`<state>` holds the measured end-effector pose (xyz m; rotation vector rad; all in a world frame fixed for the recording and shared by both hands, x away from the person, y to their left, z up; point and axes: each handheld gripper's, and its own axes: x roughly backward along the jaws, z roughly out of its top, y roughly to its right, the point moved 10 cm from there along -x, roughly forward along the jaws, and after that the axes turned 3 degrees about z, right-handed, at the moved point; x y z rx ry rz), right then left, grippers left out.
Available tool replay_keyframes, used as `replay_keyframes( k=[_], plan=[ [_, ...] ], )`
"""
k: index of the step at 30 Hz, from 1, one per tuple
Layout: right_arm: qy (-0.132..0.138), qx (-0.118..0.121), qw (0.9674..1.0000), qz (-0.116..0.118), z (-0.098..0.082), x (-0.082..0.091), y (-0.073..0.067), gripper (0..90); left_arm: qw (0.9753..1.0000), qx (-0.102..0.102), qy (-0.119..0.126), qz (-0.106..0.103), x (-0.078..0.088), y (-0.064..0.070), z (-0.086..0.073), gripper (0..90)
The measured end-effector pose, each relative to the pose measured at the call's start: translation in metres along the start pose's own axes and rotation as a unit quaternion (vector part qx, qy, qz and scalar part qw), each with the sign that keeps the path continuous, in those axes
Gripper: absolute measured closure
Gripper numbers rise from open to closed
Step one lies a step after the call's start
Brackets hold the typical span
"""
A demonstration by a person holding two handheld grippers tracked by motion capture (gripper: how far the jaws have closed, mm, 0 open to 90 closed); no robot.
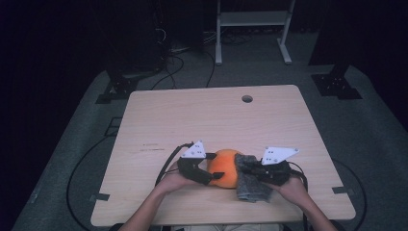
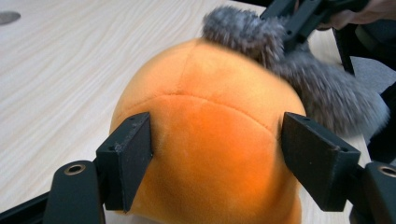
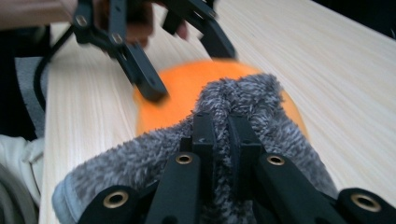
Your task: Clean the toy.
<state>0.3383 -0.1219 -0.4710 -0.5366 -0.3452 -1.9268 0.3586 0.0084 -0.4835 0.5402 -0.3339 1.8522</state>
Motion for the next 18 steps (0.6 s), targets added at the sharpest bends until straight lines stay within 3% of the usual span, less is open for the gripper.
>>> replay_keyframes(
  k=[5,8,10,13,15,16,18],
  plan=[
    [0.003,-0.029,0.9996,0.0,-0.009,0.007,0.006,82.6,1.0,-0.002,-0.007,-0.003,0.001,0.0,-0.001,25.8],
    [0.041,-0.025,0.9987,0.017,0.013,0.005,0.001,82.5,0.9999,-0.001,-0.01,-0.009,0.002,0.0,-0.002,26.2],
    [0.034,-0.018,0.9991,0.017,0.017,-0.003,0.003,82.6,0.9999,0.004,-0.007,-0.008,0.003,-0.001,-0.002,25.1],
    [0.019,-0.014,0.9993,0.03,0.01,-0.01,0.0,82.7,0.9999,0.009,-0.003,-0.012,0.004,-0.002,0.0,15.1],
    [0.019,-0.011,0.9992,0.033,0.008,-0.01,-0.003,82.8,0.9997,0.017,-0.014,-0.006,0.0,-0.003,0.0,6.4],
    [0.014,-0.003,0.9991,0.039,0.005,-0.01,-0.009,82.8,0.9991,0.021,-0.036,-0.012,-0.009,-0.003,-0.002,3.1],
    [0.008,0.007,0.9993,0.037,0.002,-0.009,-0.014,82.7,0.9988,0.018,-0.044,-0.015,-0.013,-0.002,-0.003,1.4]
  ],
)
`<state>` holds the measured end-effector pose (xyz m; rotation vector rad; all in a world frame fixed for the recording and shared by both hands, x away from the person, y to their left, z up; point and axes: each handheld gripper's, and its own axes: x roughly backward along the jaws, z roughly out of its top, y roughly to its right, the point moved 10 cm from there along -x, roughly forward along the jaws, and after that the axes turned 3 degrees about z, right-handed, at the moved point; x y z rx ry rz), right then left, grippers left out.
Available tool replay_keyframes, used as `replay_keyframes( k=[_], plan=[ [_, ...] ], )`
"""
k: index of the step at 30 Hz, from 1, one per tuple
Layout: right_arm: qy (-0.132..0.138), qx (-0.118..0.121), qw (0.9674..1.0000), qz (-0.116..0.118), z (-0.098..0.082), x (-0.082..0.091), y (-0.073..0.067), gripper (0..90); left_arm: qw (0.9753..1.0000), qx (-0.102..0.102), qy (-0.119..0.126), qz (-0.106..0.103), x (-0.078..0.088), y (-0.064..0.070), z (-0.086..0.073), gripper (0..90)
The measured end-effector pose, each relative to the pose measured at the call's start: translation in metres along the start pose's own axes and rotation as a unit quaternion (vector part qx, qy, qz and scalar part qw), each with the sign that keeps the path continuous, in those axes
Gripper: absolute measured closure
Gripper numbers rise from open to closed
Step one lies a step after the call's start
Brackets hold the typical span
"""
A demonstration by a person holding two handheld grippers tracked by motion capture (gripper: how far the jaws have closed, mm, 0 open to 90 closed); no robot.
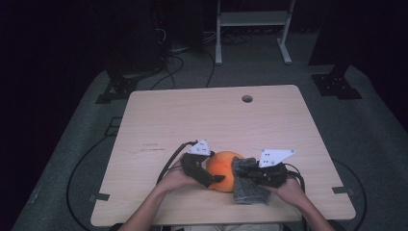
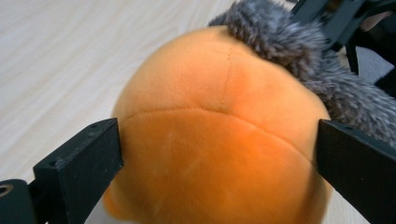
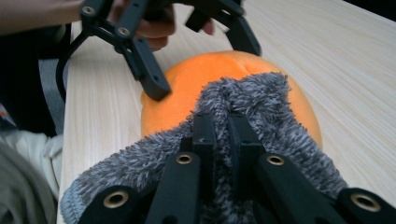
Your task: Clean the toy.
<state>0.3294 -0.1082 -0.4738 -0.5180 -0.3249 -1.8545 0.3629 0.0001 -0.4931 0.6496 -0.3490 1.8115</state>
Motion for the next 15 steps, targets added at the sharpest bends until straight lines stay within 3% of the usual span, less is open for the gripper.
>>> replay_keyframes(
  k=[2,5,6,7,8,11,15],
  plan=[
    [0.0,0.001,1.0,-0.003,-0.001,0.001,0.0,82.7,1.0,-0.007,0.004,0.002,-0.002,0.002,0.002,5.1],
    [0.014,-0.009,0.9998,-0.011,0.005,0.01,0.008,82.7,0.9983,-0.04,0.027,0.032,0.004,0.004,0.009,33.9],
    [0.02,-0.005,0.9996,-0.017,0.01,0.014,0.009,82.7,0.9947,-0.067,0.049,0.059,0.006,0.005,0.018,35.3],
    [0.02,-0.005,0.9996,-0.017,0.01,0.014,0.009,82.7,0.9947,-0.067,0.049,0.059,0.006,0.005,0.018,35.6],
    [0.043,0.001,0.9986,-0.031,0.021,0.019,0.012,82.7,0.9905,-0.094,0.057,0.083,0.004,0.004,0.025,35.6],
    [0.054,0.006,0.9976,-0.043,0.033,0.015,0.015,82.7,0.9898,-0.102,0.054,0.084,0.0,0.005,0.026,34.4],
    [0.042,0.01,0.9979,-0.047,0.03,0.001,0.017,82.7,0.9921,-0.086,0.05,0.076,0.0,0.001,0.02,32.7]
  ],
)
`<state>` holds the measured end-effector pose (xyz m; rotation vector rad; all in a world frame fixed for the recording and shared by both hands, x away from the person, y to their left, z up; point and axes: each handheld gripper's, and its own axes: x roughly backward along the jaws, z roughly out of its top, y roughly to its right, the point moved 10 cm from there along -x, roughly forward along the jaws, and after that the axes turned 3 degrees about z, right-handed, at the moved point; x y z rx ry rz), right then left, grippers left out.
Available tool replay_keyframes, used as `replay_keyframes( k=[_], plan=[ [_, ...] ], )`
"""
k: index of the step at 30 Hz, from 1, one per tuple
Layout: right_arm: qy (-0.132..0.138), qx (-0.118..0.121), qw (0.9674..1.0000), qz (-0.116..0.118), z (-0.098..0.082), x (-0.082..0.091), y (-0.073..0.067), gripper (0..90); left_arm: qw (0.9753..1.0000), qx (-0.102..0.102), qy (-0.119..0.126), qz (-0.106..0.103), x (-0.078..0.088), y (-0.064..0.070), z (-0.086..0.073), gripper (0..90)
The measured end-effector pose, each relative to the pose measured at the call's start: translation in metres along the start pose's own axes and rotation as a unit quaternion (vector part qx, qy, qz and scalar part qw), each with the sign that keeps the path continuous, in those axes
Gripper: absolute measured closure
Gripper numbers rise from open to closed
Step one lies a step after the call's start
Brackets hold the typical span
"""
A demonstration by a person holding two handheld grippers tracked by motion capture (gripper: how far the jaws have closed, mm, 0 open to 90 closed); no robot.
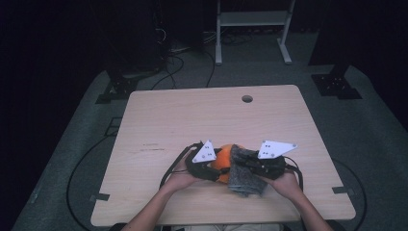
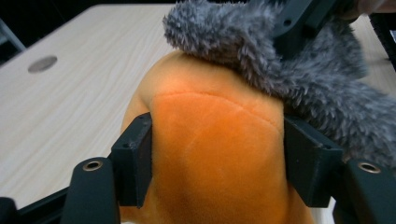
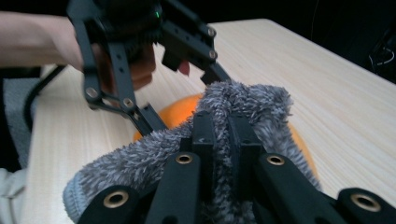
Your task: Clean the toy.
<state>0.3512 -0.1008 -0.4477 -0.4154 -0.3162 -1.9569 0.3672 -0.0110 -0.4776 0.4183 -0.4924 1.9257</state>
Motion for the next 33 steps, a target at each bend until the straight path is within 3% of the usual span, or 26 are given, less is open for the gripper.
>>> replay_keyframes(
  k=[4,8,9,12,14,16,19,24,25,28,33],
  plan=[
    [-0.01,-0.002,0.9999,-0.004,-0.008,-0.004,0.002,82.7,0.9998,0.011,-0.011,-0.01,0.003,-0.005,-0.012,32.0],
    [-0.014,-0.024,0.9994,-0.02,-0.02,0.001,0.011,82.6,0.9991,0.032,-0.022,-0.018,0.007,-0.011,-0.023,31.7],
    [-0.015,-0.036,0.9989,-0.026,-0.028,0.004,0.015,82.6,0.9985,0.044,-0.019,-0.024,0.008,-0.012,-0.024,28.9],
    [-0.015,-0.04,0.9986,-0.032,-0.03,0.006,0.015,82.6,0.9978,0.058,-0.013,-0.03,0.007,-0.01,-0.019,19.5],
    [-0.006,-0.039,0.9982,-0.044,-0.027,0.002,0.012,82.7,0.998,0.059,-0.01,-0.022,0.004,-0.012,-0.015,16.4],
    [-0.002,-0.043,0.998,-0.046,-0.025,0.002,0.012,82.7,0.9978,0.062,-0.012,-0.018,0.003,-0.015,-0.016,21.6],
    [0.008,-0.072,0.9961,-0.05,-0.027,0.001,0.02,82.8,0.9977,0.062,-0.022,-0.019,0.006,-0.019,-0.026,26.1],
    [-0.006,-0.093,0.9933,-0.068,-0.041,0.005,0.028,82.6,0.9972,0.066,-0.026,-0.023,0.01,-0.02,-0.031,26.4],
    [-0.02,-0.113,0.9911,-0.066,-0.053,0.007,0.032,82.5,0.9974,0.064,-0.024,-0.024,0.011,-0.019,-0.033,26.4],
    [-0.038,-0.117,0.9899,-0.07,-0.063,0.01,0.035,82.5,0.9976,0.06,-0.024,-0.025,0.011,-0.019,-0.033,26.7],
    [0.017,-0.114,0.9918,-0.054,-0.04,0.012,0.03,82.5,0.9977,0.057,-0.024,-0.028,0.011,-0.018,-0.035,27.1]
  ],
)
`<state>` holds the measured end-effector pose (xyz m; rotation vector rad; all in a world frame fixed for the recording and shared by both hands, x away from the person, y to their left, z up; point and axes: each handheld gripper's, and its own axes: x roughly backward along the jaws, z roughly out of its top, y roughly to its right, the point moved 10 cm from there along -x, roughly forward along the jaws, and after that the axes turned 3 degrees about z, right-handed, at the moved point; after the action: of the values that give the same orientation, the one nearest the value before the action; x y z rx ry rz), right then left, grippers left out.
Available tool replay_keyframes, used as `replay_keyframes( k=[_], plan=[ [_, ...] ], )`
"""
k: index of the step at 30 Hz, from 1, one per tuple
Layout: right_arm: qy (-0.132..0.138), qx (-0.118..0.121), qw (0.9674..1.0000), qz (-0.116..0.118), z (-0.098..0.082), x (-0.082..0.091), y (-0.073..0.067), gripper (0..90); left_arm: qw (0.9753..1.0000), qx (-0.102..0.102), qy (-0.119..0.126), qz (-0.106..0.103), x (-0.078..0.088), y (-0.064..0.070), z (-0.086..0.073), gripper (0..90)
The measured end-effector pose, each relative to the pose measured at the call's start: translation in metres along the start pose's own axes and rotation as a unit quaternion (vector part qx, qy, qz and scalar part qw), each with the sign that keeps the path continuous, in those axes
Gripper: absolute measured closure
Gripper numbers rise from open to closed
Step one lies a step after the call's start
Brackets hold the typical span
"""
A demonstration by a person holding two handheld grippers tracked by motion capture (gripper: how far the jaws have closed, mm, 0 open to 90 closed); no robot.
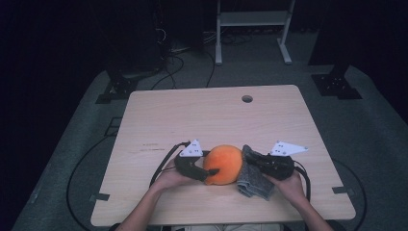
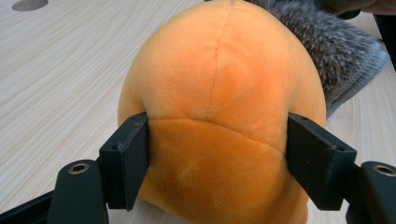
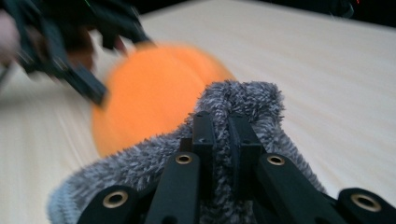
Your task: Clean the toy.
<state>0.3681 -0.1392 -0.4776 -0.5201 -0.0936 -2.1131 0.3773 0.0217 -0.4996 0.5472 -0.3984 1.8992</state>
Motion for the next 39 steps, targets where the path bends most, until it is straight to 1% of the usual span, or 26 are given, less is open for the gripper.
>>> replay_keyframes(
  k=[3,6,7,8,10,13,14,16,19,21,22,23,24,27,28,29,30,31,32,33,34,35,36,37,38,39],
  plan=[
    [0.003,0.006,1.0,0.004,0.006,-0.007,-0.004,82.5,1.0,0.002,-0.002,-0.002,0.001,-0.001,-0.001,27.2],
    [-0.02,-0.008,0.9998,-0.003,-0.008,-0.008,0.004,82.5,1.0,-0.001,-0.002,-0.003,0.001,0.0,-0.002,27.2],
    [-0.02,-0.008,0.9998,-0.003,-0.008,-0.008,0.004,82.5,1.0,-0.001,-0.002,-0.003,0.001,0.0,-0.002,27.1],
    [-0.038,-0.01,0.9991,-0.011,-0.02,-0.006,0.008,82.5,1.0,-0.001,-0.001,-0.004,0.001,0.0,-0.002,27.0],
    [-0.043,-0.013,0.9989,-0.012,-0.024,-0.002,0.01,82.5,1.0,-0.001,-0.002,-0.003,0.002,0.0,-0.002,26.7],
    [-0.029,-0.016,0.9994,-0.007,-0.019,0.003,0.009,82.5,1.0,-0.004,0.002,-0.004,0.001,0.001,-0.001,26.5],
    [-0.012,-0.011,0.9999,0.0,-0.01,0.004,0.003,82.4,1.0,-0.006,0.004,-0.004,-0.001,0.002,0.001,26.5],
    [0.003,-0.006,0.9999,0.013,-0.003,0.002,-0.003,82.4,1.0,-0.005,0.004,-0.004,-0.001,0.002,0.001,26.5],
    [-0.003,-0.002,0.9999,0.012,-0.003,-0.002,-0.004,82.4,1.0,-0.002,0.002,-0.005,0.0,0.001,0.0,26.5],
    [-0.012,-0.011,0.9998,0.009,-0.009,-0.004,0.0,82.5,1.0,-0.001,0.002,-0.005,0.001,0.001,-0.001,26.4],
    [-0.034,-0.018,0.9992,-0.003,-0.018,-0.003,0.005,82.5,1.0,0.0,0.004,-0.005,0.0,0.001,-0.001,26.2],
    [-0.034,-0.018,0.9992,-0.003,-0.018,-0.003,0.005,82.5,1.0,0.0,0.004,-0.005,0.0,0.001,-0.001,26.2],
    [-0.046,-0.026,0.9986,0.0,-0.024,0.0,0.007,82.4,1.0,-0.002,0.004,-0.004,0.0,0.001,0.0,26.1],
    [-0.033,-0.022,0.9992,0.002,-0.018,0.006,0.007,82.4,1.0,-0.008,0.002,-0.002,0.0,0.002,0.002,26.1],
    [-0.021,-0.013,0.9997,0.003,-0.009,0.009,0.004,82.4,0.9998,-0.021,0.002,0.003,-0.002,0.006,0.006,26.2],
    [-0.021,-0.013,0.9997,0.003,-0.009,0.009,0.004,82.4,0.9998,-0.021,0.002,0.003,-0.002,0.006,0.006,26.4],
    [-0.014,0.008,0.9998,0.006,0.003,0.008,-0.004,82.4,0.9993,-0.037,0.0,0.009,-0.003,0.009,0.011,26.6],
    [-0.014,0.008,0.9998,0.006,0.003,0.008,-0.004,82.4,0.9993,-0.037,0.0,0.009,-0.003,0.009,0.011,26.8],
    [-0.009,0.033,0.9993,0.014,0.015,0.003,-0.014,82.4,0.9988,-0.048,0.001,0.013,-0.006,0.014,0.016,27.1],
    [-0.009,0.033,0.9993,0.014,0.015,0.003,-0.014,82.4,0.9988,-0.048,0.001,0.013,-0.006,0.014,0.016,27.2],
    [-0.003,0.054,0.9983,0.022,0.026,-0.002,-0.026,82.4,0.9985,-0.054,0.0,0.014,-0.006,0.016,0.018,27.3],
    [-0.003,0.054,0.9983,0.022,0.026,-0.002,-0.026,82.4,0.9982,-0.059,-0.001,0.015,-0.007,0.017,0.019,27.3],
    [-0.003,0.064,0.9976,0.027,0.029,-0.006,-0.031,82.4,0.9979,-0.063,-0.003,0.018,-0.007,0.018,0.019,27.3],
    [-0.015,0.089,0.9958,0.016,0.03,-0.012,-0.035,82.4,0.9978,-0.063,-0.004,0.019,-0.007,0.018,0.019,27.7],
    [-0.018,0.091,0.9956,0.015,0.029,-0.014,-0.035,82.4,0.9984,-0.053,-0.008,0.017,-0.006,0.015,0.017,27.7],
    [-0.018,0.091,0.9956,0.015,0.029,-0.014,-0.035,82.4,0.9984,-0.053,-0.008,0.017,-0.006,0.015,0.017,27.7]
  ],
)
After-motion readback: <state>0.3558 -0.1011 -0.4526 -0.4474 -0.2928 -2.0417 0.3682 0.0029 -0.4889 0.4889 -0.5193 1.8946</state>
